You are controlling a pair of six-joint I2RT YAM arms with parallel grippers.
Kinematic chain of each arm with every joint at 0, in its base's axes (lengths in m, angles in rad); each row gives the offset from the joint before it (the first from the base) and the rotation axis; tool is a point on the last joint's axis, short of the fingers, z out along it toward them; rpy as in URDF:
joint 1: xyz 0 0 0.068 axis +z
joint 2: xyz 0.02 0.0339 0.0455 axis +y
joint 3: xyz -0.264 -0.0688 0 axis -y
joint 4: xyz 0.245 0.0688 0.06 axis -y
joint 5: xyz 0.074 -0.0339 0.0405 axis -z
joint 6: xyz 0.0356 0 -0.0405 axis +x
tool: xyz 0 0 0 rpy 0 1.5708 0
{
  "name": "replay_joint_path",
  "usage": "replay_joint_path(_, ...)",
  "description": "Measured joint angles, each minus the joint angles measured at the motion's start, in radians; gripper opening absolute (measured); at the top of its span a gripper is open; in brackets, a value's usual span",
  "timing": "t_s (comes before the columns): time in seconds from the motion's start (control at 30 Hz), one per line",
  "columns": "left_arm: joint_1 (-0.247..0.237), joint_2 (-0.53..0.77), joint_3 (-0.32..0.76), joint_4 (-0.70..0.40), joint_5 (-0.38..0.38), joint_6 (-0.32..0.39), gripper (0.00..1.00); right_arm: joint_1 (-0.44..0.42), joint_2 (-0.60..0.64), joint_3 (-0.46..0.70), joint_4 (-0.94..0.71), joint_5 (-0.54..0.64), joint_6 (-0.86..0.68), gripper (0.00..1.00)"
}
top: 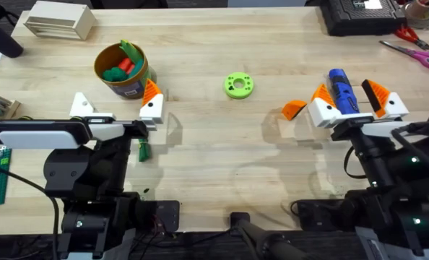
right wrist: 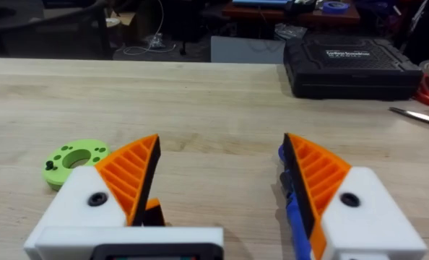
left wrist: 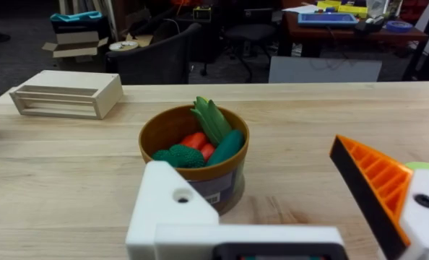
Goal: Pick up the gripper from the table and insert it into the empty holder that is missing its gripper. Then pick up a screw, insert it into the mounting hole, and use the screwdriver to tighten it. Finally, clean up the table by picking up the vegetable and placing it into the bucket.
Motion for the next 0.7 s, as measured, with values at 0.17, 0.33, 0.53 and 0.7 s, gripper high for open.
replay_joint_path(0.17, 0.0, 0.0, 0.0, 0.0, 0.0, 0.003, 0.943, 0.0, 0.0, 0.0, -0.004, 0.0, 0.0, 0.989)
replay_joint_path(0.33, 0.0, 0.0, 0.0, 0.009, 0.0, 0.006, 0.943, 0.0, 0.0, 0.0, -0.006, 0.004, 0.0, 0.989)
replay_joint_path(0.53, 0.0, 0.0, 0.03, -0.077, -0.001, -0.002, 0.945, 0.0, 0.0, 0.032, -0.078, 0.026, 0.028, 0.989)
replay_joint_path(0.7, 0.0, 0.05, 0.234, -0.264, -0.028, -0.003, 0.946, 0.0, 0.035, 0.169, -0.323, 0.027, 0.057, 0.989)
